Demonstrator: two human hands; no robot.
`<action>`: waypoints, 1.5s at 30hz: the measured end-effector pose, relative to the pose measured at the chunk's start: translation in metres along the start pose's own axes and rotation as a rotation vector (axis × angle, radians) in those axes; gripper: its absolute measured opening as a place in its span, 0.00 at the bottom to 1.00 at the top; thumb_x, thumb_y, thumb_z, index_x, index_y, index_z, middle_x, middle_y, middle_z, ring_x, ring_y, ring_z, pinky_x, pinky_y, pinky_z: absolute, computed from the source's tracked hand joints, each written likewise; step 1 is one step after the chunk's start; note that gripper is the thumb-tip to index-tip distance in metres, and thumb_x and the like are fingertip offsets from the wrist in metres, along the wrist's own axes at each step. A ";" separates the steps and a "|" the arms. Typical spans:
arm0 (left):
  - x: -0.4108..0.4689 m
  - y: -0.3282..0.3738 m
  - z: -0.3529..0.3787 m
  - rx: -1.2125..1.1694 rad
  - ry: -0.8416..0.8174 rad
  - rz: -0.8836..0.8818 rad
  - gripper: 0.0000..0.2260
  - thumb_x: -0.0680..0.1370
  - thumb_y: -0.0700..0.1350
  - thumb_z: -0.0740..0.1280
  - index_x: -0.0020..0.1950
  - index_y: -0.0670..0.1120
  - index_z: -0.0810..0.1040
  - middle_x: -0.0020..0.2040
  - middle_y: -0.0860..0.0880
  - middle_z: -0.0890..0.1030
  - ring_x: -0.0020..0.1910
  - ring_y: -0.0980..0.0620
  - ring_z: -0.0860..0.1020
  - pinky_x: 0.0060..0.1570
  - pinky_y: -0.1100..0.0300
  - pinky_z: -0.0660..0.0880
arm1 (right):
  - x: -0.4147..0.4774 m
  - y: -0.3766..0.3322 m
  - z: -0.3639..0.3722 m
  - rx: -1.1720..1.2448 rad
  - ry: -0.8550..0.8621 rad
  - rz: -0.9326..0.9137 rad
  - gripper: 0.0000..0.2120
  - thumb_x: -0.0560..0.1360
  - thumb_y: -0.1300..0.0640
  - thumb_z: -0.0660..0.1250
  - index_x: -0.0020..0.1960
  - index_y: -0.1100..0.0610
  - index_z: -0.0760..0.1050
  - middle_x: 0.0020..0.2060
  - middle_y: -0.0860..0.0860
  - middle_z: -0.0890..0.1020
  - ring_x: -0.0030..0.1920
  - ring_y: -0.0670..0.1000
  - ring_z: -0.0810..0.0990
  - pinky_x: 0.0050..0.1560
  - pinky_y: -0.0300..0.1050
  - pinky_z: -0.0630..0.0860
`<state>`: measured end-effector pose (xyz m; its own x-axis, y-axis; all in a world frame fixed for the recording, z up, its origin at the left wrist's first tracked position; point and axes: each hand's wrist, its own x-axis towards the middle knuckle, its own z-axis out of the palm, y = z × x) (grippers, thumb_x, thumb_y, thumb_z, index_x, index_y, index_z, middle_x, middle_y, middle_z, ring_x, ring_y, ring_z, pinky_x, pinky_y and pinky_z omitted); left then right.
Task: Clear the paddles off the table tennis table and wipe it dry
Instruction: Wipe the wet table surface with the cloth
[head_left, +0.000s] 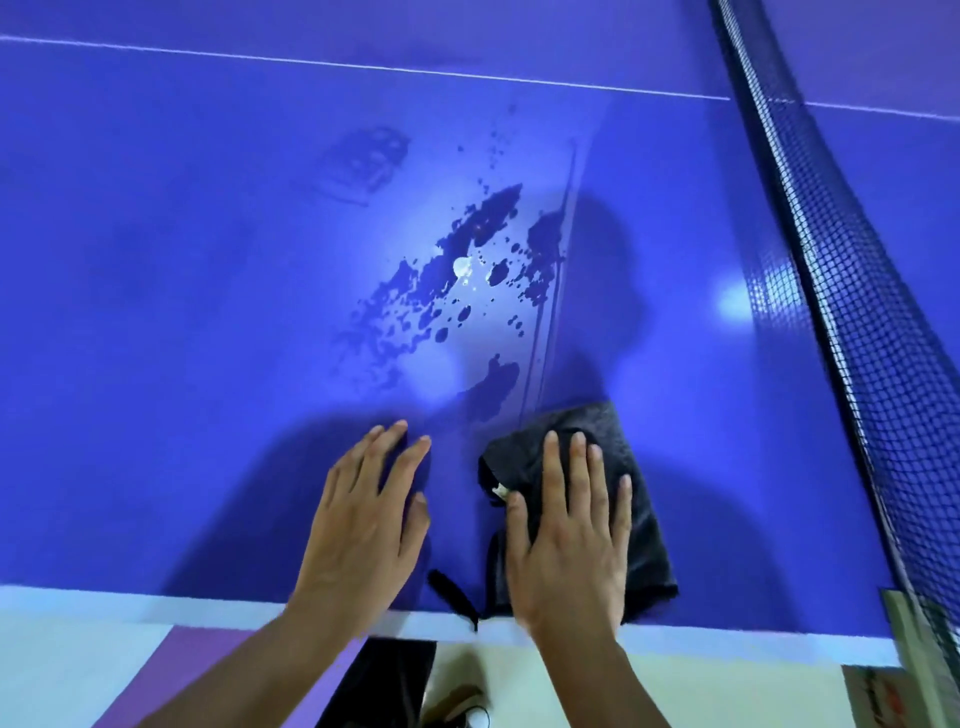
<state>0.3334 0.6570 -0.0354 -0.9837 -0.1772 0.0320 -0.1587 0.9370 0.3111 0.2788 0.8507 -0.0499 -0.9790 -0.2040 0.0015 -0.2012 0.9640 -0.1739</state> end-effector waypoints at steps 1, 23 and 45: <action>0.015 -0.002 -0.001 0.000 0.006 0.020 0.22 0.81 0.49 0.55 0.74 0.45 0.73 0.75 0.44 0.70 0.75 0.41 0.68 0.71 0.48 0.64 | 0.013 -0.002 0.001 -0.002 0.007 0.013 0.32 0.83 0.40 0.51 0.83 0.53 0.54 0.82 0.53 0.57 0.83 0.52 0.52 0.81 0.61 0.51; 0.405 -0.090 0.009 0.046 0.071 0.170 0.23 0.82 0.47 0.54 0.75 0.41 0.70 0.75 0.41 0.71 0.74 0.38 0.68 0.74 0.44 0.64 | 0.489 -0.027 0.006 -0.008 -0.007 0.002 0.32 0.84 0.37 0.46 0.84 0.48 0.48 0.84 0.49 0.50 0.83 0.48 0.44 0.81 0.54 0.39; 0.410 -0.091 0.005 -0.045 0.070 0.141 0.25 0.82 0.48 0.49 0.78 0.43 0.65 0.77 0.44 0.69 0.76 0.43 0.66 0.76 0.49 0.61 | 0.536 -0.072 0.014 0.010 -0.019 -0.092 0.29 0.84 0.40 0.48 0.84 0.47 0.52 0.83 0.48 0.54 0.83 0.48 0.47 0.82 0.54 0.41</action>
<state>-0.0557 0.5008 -0.0552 -0.9874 -0.0668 0.1436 -0.0140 0.9398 0.3414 -0.2308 0.6699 -0.0502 -0.9555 -0.2948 -0.0004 -0.2897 0.9394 -0.1835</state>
